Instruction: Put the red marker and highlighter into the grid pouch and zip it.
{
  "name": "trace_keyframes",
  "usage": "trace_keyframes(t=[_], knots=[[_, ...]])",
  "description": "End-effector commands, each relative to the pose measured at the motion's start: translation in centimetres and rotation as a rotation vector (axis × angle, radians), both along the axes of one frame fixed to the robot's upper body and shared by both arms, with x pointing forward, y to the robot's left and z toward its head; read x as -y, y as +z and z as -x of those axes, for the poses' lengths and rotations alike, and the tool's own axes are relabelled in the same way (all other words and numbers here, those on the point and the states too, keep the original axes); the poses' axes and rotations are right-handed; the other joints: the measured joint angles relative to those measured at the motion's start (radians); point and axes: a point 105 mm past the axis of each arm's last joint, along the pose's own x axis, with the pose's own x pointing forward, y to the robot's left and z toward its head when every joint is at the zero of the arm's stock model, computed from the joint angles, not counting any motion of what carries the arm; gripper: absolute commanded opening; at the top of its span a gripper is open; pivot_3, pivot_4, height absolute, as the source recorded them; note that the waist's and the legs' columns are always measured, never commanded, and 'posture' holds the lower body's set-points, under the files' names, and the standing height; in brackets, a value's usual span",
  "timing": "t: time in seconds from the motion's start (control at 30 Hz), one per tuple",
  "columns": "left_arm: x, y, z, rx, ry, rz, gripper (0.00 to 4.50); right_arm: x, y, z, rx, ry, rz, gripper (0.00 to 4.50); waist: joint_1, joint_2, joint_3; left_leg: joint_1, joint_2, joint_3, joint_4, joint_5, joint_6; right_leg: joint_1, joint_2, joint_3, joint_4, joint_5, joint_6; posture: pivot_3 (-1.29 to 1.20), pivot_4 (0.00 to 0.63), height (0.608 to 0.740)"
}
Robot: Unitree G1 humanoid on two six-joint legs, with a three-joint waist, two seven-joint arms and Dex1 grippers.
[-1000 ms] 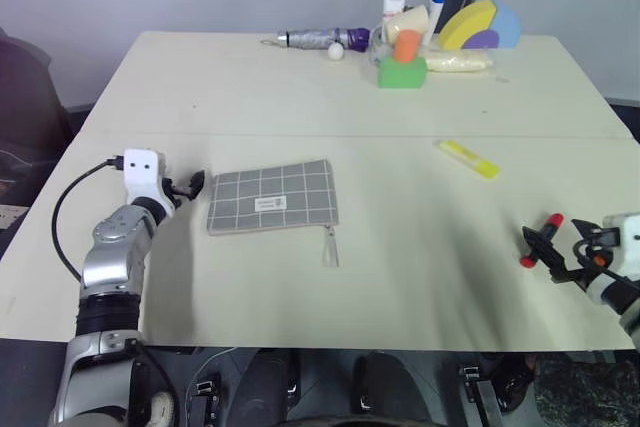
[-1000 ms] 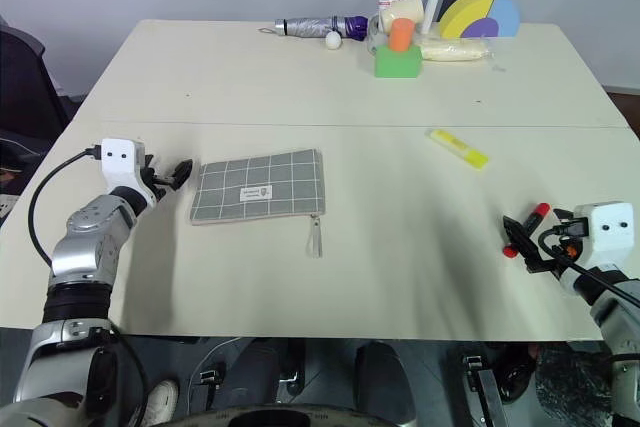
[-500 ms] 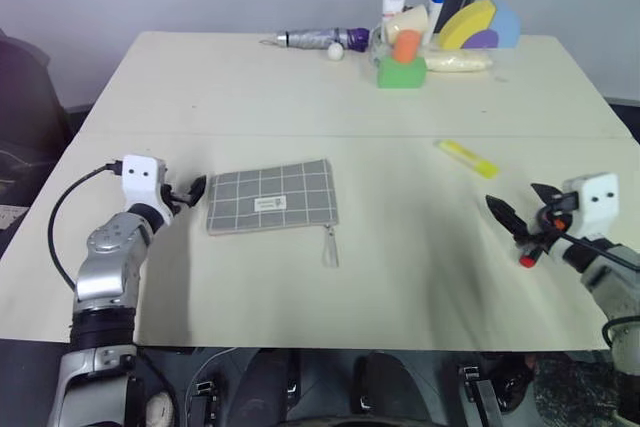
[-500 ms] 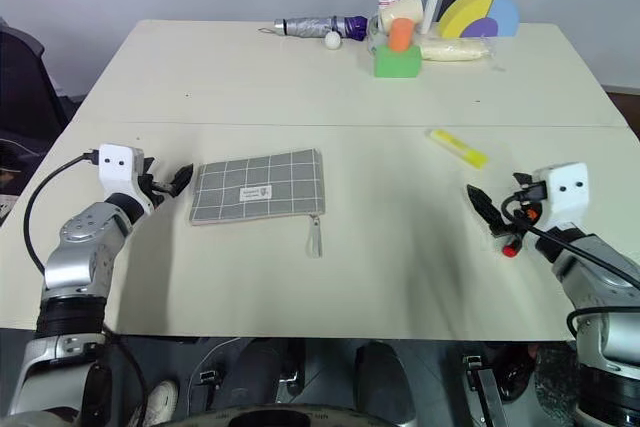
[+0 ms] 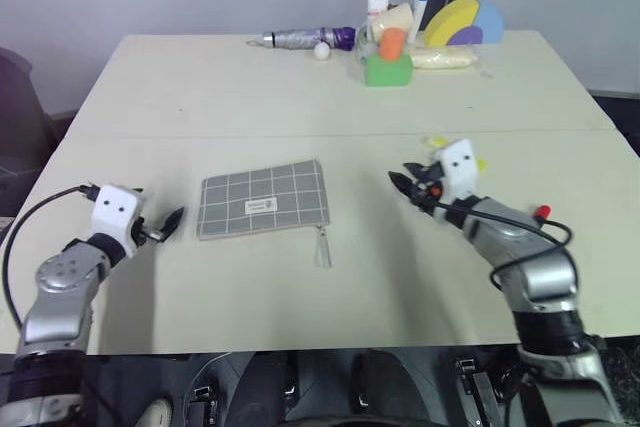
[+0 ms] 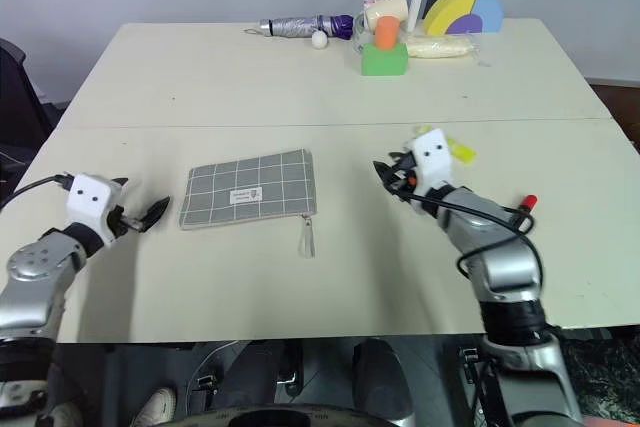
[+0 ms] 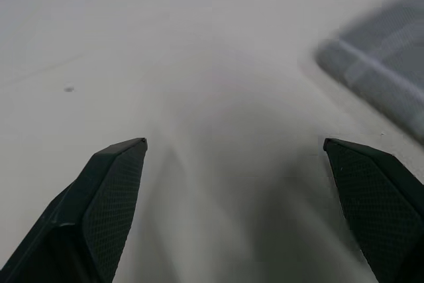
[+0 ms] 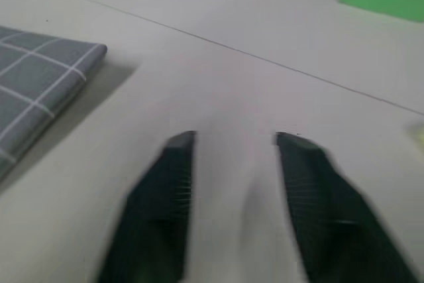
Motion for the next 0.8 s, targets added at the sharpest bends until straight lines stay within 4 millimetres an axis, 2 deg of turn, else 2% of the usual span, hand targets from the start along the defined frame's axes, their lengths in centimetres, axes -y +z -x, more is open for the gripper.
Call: trace_keyframes(t=[0.03,0.27,0.4,0.6,0.8], knots=[[0.0,0.5,1.0,0.015,-0.100,-0.135,4.50,-1.2,-0.2,-1.3,0.008,-0.018,0.058,0.04,0.004,0.000,0.000,0.000,0.000,0.000,0.000,0.000,-0.001,-0.001,0.000,0.000,0.000,0.000,0.000,0.00,0.150,0.740],[1.4,-0.4,1.6,-0.032,-0.298,-0.260,4.50,-3.5,-1.5,-3.7,-0.025,-0.021,0.118,0.04,0.002,0.000,0.000,-0.001,-0.002,0.002,-0.003,0.000,-0.001,-0.004,-0.002,0.000,0.000,0.001,-0.001,0.00,0.150,0.740],[2.2,-1.2,1.6,-0.062,-0.415,-0.324,4.50,-5.7,-2.0,-4.8,-0.036,0.018,0.152,0.04,-0.004,0.001,-0.001,0.000,-0.002,0.004,-0.006,0.002,0.000,-0.005,-0.002,0.000,0.001,0.001,-0.001,0.00,0.150,0.740],[2.8,-2.3,1.4,-0.079,-0.534,-0.396,4.50,-8.6,-2.3,-5.5,-0.038,0.098,0.174,0.04,-0.012,0.002,-0.002,0.001,-0.002,0.006,-0.009,0.004,0.000,-0.005,-0.002,0.000,0.002,0.001,-0.001,0.00,0.150,0.740],[4.5,-2.9,1.4,-0.063,-0.664,-0.430,4.50,-11.0,-2.5,-5.7,-0.034,0.182,0.217,0.04,-0.019,0.003,-0.004,0.002,-0.002,0.007,-0.008,0.005,0.000,-0.003,-0.002,0.000,0.006,0.001,-0.001,0.00,0.150,0.740]])
